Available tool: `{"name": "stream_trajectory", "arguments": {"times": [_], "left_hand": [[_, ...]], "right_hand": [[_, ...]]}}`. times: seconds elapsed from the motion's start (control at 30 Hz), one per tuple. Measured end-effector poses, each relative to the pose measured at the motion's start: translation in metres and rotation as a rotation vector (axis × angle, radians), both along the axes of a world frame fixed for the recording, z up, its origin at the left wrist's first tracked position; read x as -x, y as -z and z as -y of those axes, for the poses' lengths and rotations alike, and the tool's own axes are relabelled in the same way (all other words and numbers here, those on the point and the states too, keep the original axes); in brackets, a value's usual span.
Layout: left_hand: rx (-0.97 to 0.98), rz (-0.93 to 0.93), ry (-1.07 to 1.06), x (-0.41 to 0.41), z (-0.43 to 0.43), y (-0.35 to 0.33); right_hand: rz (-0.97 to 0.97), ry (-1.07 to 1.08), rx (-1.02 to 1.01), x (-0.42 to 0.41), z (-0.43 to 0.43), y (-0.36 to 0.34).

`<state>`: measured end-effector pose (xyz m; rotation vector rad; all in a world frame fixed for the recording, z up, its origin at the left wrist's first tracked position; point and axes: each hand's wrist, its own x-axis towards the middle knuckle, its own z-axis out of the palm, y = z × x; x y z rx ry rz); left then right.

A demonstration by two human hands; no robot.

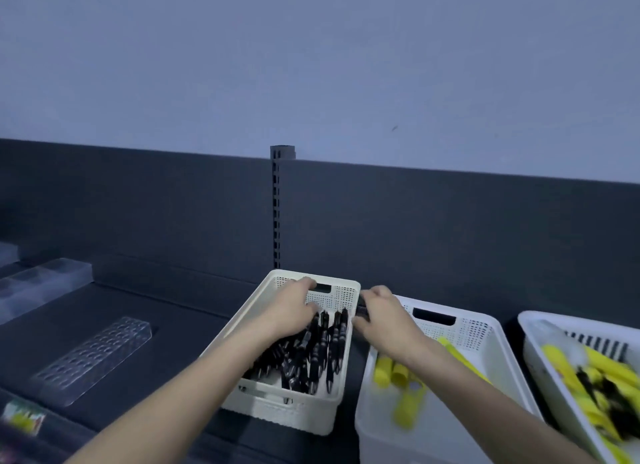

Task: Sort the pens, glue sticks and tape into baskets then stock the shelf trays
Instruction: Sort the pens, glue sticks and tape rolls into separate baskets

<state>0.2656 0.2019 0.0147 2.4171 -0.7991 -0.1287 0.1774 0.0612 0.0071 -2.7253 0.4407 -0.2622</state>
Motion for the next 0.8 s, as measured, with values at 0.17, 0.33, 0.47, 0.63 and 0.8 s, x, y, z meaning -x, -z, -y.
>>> {"name": "stream_trajectory", "arguments": {"times": [0.17,0.33,0.47,0.63,0.8], "left_hand": [[-0.03,0.125,0.094,0.031,0.033,-0.001],[-0.004,0.175,0.239,0.077,0.078,-0.002],[0.062,0.149,0.3,0.121,0.12,-0.001],[0.073,0.133,0.395,0.176,0.172,0.002],[0.06,0.101,0.434,0.22,0.21,0.006]], "right_hand": [[-0.023,0.05,0.075,0.046,0.034,-0.004],[0.014,0.129,0.068,0.107,0.076,-0.007],[0.022,0.199,0.095,0.161,0.117,-0.004],[0.006,0.292,0.104,0.234,0.17,-0.004],[-0.013,0.344,0.055,0.293,0.216,0.003]]}}
